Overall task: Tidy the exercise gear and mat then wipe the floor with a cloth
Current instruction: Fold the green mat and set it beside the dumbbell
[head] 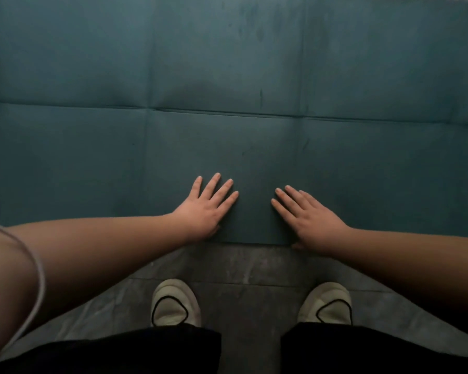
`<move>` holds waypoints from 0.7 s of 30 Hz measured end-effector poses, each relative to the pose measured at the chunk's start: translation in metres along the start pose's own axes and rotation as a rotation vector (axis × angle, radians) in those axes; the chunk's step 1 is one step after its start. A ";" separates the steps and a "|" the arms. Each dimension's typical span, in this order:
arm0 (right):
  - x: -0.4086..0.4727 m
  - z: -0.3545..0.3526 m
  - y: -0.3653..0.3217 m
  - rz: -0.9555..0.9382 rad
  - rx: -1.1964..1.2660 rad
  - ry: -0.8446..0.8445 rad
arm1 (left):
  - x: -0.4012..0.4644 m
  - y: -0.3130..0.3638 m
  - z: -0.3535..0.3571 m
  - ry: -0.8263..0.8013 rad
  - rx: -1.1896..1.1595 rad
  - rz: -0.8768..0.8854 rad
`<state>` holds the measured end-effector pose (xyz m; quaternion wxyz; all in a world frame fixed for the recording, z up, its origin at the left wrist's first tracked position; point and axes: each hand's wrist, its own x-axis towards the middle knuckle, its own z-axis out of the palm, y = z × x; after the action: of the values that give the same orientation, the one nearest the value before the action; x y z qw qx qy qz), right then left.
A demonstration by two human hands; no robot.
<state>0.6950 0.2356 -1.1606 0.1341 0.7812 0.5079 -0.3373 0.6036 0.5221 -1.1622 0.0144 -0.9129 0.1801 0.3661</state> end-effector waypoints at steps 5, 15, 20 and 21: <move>0.004 0.004 -0.005 0.004 -0.055 0.014 | -0.008 0.002 0.020 -0.034 0.076 0.099; -0.024 -0.042 -0.026 0.026 0.119 0.011 | -0.019 0.014 -0.005 -0.093 -0.032 0.050; -0.043 -0.071 -0.015 0.146 0.103 0.259 | -0.043 -0.007 -0.073 0.005 -0.410 -0.070; -0.048 -0.079 -0.014 0.169 0.130 0.316 | -0.050 -0.011 -0.086 0.046 -0.459 -0.114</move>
<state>0.7010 0.2520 -1.0686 0.0297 0.8715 0.4322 -0.2298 0.6313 0.5346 -1.0668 -0.1771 -0.9089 0.0406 0.3753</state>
